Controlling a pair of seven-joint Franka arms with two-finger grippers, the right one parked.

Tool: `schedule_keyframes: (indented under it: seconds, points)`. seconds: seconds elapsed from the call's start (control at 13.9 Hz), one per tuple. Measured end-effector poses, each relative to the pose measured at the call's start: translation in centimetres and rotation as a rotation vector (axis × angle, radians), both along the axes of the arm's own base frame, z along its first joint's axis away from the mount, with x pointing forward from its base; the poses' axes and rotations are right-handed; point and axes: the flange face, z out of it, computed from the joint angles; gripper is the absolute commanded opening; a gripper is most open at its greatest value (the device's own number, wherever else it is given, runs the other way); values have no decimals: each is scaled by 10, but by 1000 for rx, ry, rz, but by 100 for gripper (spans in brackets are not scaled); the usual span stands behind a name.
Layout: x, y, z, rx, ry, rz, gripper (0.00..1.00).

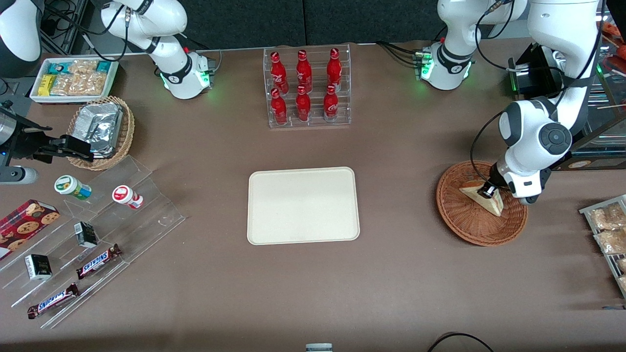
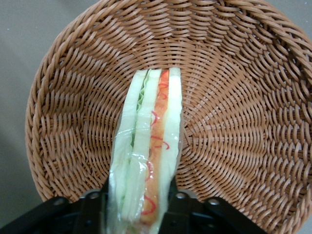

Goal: Place sandwich from basket to tray
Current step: 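Close the left gripper on the wrapped sandwich and lift it, then carry the sandwich with the left gripper over the white tray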

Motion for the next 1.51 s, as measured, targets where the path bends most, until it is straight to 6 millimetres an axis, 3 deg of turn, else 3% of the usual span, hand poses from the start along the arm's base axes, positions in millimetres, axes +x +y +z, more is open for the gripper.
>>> schedule_keyframes:
  seconds: [0.29, 0.43, 0.65, 0.86, 1.01, 1.15, 1.51]
  points:
    - [2, 0, 16, -3, -3, 1, 30]
    - [3, -1, 40, -6, 18, 0, 30]
    - [7, -17, 94, 4, 62, -45, 30]
    - [18, -72, 163, 15, 98, -146, 30]
    - [21, -114, 196, 20, 87, -219, 30]
    - [16, -154, 206, 28, 79, -296, 31]
    - [-6, -275, 193, 45, 83, -534, 31]
